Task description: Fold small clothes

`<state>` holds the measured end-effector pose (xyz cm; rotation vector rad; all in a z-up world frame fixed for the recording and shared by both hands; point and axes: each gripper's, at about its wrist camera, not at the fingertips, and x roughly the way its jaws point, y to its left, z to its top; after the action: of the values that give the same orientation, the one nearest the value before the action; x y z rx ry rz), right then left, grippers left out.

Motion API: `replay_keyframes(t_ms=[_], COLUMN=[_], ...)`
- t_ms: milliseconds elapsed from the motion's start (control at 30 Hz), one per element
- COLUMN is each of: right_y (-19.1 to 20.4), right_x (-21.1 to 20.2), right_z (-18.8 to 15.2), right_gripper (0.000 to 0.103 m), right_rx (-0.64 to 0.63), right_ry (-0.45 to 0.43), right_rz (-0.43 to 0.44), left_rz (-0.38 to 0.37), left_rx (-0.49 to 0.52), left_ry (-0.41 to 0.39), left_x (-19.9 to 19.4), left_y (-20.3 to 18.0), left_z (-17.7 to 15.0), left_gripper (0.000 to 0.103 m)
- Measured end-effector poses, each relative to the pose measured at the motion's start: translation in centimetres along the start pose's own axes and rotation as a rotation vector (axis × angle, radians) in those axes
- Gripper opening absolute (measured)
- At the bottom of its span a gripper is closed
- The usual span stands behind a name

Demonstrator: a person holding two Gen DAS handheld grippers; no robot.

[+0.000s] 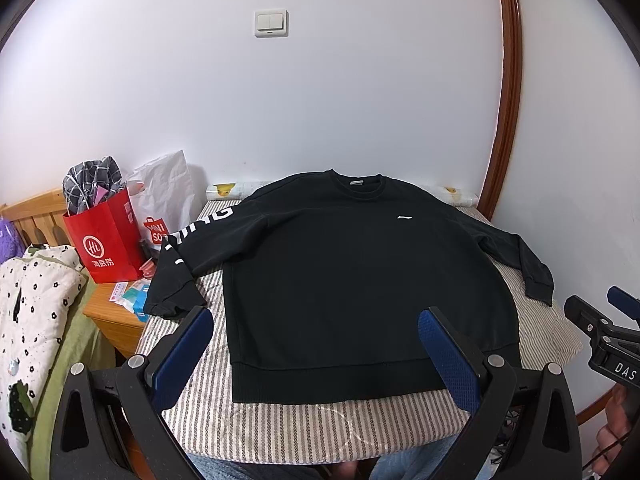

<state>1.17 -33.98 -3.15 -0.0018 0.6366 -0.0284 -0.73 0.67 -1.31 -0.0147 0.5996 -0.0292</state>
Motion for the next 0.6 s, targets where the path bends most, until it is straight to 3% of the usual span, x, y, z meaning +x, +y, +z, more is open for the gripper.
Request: replay_keyframes(t_ms=[600], right_y=[0.1], right_x=[-0.31], right_z=[0.02], right_gripper=[0.103], right_rx=[-0.011], right_ry=[-0.011], right_rz=[-0.002], left_rz=[0.0], left_rx=[0.002], left_ry=[-0.006], left_x=[-0.21], left_y=[0.48], left_z=[0.37], left_gripper=[0.103])
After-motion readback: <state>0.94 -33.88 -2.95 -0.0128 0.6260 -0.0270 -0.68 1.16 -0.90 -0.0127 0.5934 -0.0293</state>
